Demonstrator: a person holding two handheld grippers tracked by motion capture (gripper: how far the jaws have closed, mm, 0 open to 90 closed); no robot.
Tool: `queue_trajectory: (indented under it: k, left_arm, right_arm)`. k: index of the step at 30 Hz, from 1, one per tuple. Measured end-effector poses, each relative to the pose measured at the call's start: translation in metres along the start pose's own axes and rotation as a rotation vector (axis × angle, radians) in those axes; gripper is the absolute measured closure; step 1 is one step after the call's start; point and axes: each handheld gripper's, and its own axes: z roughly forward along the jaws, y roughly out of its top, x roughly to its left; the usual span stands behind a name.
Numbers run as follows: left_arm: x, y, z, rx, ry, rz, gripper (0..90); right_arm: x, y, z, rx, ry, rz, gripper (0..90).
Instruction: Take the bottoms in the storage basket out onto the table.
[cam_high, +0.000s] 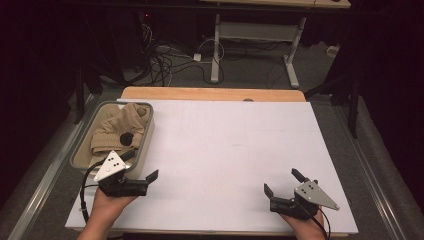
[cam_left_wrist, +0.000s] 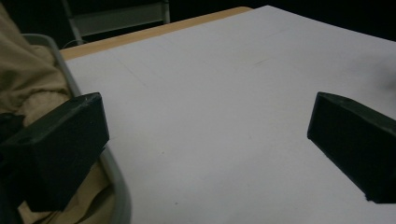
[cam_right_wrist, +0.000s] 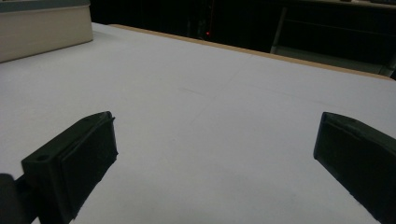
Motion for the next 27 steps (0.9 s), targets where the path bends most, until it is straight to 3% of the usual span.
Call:
queue_trajectory:
  k: [11, 27]
  left_arm:
    - [0.023, 0.0, -0.017, -0.027, 0.066, -0.034, 0.0]
    - [0.063, -0.009, -0.044, -0.019, 0.204, -0.074, 0.0]
  right_arm:
    - [0.002, -0.002, -0.002, -0.004, 0.007, -0.009, 0.4]
    - [0.001, -0.004, -0.005, -0.002, 0.014, -0.014, 0.4]
